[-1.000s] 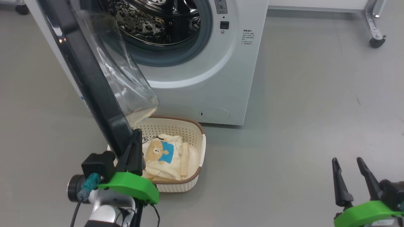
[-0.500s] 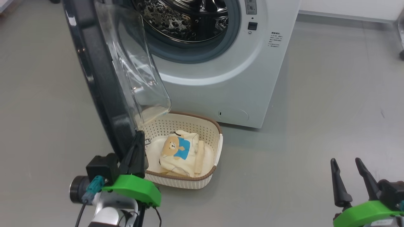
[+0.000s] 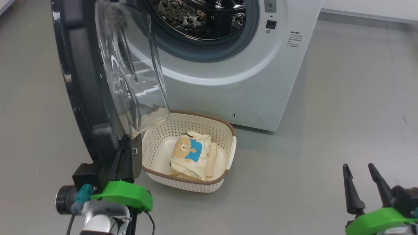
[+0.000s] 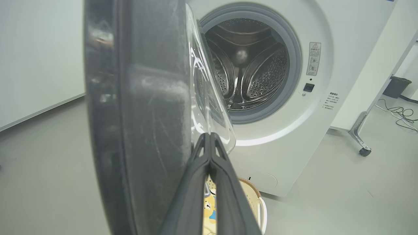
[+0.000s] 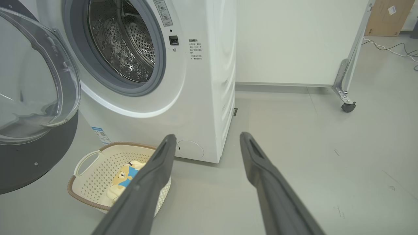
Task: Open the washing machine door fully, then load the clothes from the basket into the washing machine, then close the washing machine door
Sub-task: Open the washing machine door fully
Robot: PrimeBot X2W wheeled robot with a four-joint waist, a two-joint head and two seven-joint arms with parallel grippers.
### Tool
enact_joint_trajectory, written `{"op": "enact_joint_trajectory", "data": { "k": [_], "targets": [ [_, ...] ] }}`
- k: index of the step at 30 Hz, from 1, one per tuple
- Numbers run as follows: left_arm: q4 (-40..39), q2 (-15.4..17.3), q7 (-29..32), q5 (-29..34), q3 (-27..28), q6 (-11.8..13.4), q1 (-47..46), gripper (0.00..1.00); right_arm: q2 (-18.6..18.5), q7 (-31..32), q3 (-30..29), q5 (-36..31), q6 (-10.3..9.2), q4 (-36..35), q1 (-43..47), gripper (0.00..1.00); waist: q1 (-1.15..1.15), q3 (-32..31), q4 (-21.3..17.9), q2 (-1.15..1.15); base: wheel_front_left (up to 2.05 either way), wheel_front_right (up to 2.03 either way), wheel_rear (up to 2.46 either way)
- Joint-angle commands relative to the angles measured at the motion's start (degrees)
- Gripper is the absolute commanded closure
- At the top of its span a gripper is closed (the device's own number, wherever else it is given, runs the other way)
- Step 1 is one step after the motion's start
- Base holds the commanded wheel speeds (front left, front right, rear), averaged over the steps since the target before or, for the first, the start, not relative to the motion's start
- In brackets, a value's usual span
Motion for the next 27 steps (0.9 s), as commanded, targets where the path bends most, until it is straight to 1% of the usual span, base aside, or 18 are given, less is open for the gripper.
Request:
{"op": "enact_joint_trajectory", "data": {
  "k": [1, 13, 20, 27],
  "targets": [
    [-1.55, 1.42, -0.69, -0.24, 3.30, 1.36, -1.68, 1.00, -0.88, -0.01, 0.85, 0.11, 0.01, -1.86, -1.60, 0.00, 0.00, 0.33, 0.59, 0.00, 0.00, 0.00, 0.00],
    [-0.77, 2.04, -2.34, -0.84, 4.90, 2.51, -2.01, 1.00, -0.88, 0.45, 1.12, -0.32, 0.01, -2.42, -2.37, 0.00, 0.00, 1.53, 5.69, 0.00, 0.00, 0.00, 0.00],
    [0.63, 3.14, -3.34, -1.18, 6.39, 2.95, -2.61, 1.00, -0.88, 0.20, 2.42, -1.22, 0.01, -3.64, -2.55, 0.00, 0.00, 2.11, 7.20, 0.00, 0.00, 0.00, 0.00],
    [2.14, 5.52, -5.09, -1.69, 9.76, 4.10, -2.91, 1.00, -0.88, 0.76, 2.65, -1.27, 0.01, -4.20, -2.56, 0.00, 0.00, 2.75, 7.20, 0.00, 0.00, 0.00, 0.00]
  ]
}}
